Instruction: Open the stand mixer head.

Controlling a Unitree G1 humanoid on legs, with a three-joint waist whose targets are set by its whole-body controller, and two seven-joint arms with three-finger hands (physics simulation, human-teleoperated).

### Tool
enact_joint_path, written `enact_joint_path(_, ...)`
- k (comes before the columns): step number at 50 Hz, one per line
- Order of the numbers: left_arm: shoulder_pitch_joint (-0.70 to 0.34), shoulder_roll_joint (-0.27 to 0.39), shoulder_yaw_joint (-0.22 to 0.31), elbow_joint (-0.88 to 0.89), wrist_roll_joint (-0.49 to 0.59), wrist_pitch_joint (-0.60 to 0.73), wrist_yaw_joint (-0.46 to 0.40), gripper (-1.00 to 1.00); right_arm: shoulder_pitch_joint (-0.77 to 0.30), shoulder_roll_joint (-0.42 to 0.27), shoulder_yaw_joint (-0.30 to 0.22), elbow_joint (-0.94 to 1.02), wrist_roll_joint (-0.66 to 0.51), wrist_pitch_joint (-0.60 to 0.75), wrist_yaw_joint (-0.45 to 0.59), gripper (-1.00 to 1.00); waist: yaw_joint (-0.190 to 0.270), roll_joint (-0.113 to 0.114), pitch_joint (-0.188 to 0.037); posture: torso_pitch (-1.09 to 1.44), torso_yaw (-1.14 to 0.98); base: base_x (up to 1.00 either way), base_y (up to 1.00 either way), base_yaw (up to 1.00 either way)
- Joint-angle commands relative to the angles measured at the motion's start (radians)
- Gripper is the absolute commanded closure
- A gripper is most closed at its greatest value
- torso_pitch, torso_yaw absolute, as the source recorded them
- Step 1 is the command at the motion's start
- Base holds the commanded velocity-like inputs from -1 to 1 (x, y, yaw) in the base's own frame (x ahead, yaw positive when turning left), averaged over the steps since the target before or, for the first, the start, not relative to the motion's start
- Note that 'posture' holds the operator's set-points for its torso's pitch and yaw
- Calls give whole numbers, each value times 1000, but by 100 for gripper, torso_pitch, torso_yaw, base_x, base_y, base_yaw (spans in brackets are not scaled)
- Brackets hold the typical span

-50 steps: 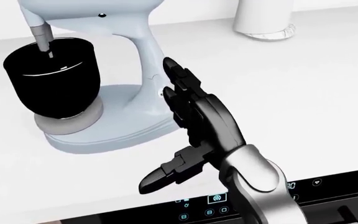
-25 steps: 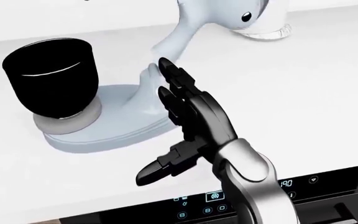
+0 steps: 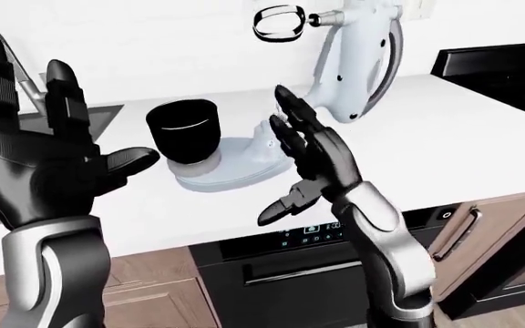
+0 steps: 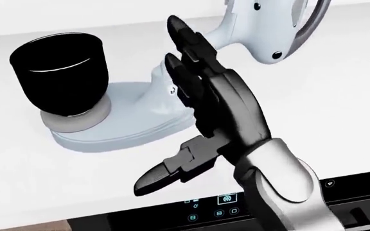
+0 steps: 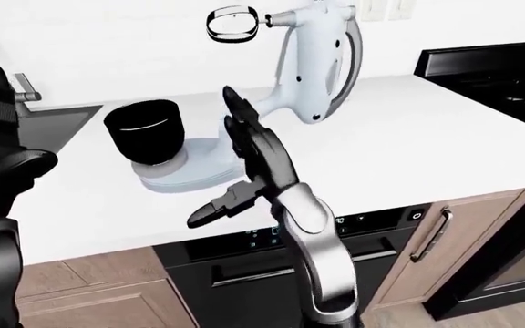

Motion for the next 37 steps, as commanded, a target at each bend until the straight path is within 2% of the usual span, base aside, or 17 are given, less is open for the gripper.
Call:
enact_joint_path(1,-20,10,8,-20,-1,-19,-6,-100,-22,6,-15,-98,44,30,-45,-100,0,4,-13,-19,0,0,0,0)
enact_joint_path(4,-20,11,9,-18,-3,-19,-6,-100,10,37,-56,-152,145,3,-120,-100,1,4,-11,-19,0,0,0,0)
enact_joint_path(6,-25,14,11,-14,-6,-19,-4,-100,32,70,-112,-172,296,-27,-208,-100,1,5,-13,-19,0,0,0,0)
enact_joint_path(7,-26,16,14,-10,-7,-21,-5,-100,62,47,-112,-182,334,-75,-231,-100,1,5,-15,-19,0,0,0,0)
enact_joint_path(8,-24,16,13,-7,-4,-25,-9,-100,87,56,-132,-214,435,-104,-268,-100,1,3,-15,-19,0,0,0,0)
enact_joint_path(12,-28,15,8,-7,-2,-23,-5,-100,108,5,-169,-242,712,-242,-419,-100,2,2,-17,-19,0,0,0,0)
enact_joint_path(15,-27,13,5,-5,3,-26,-10,-100,110,-46,-167,-254,843,-343,-468,-100,-1,1,-15,-19,0,0,0,0)
enact_joint_path(17,-29,13,4,-6,5,-25,-9,-100,102,-52,-187,-261,989,-424,-520,-100,-3,1,-15,-19,0,0,0,0)
enact_joint_path(22,-27,12,6,-10,5,-23,-9,-100,102,-80,-194,-276,1241,-620,-582,-100,-9,-3,-14,-19,0,0,0,0)
enact_joint_path(28,-26,14,8,-18,2,-19,-6,-100,134,-94,-195,-257,1374,-763,-570,-100,-13,-8,-13,-19,0,0,0,0)
enact_joint_path(37,-23,13,9,-15,5,-19,-9,-100,147,-102,-196,-243,1446,-838,-556,-100,-15,-9,-9,-19,0,0,0,0)
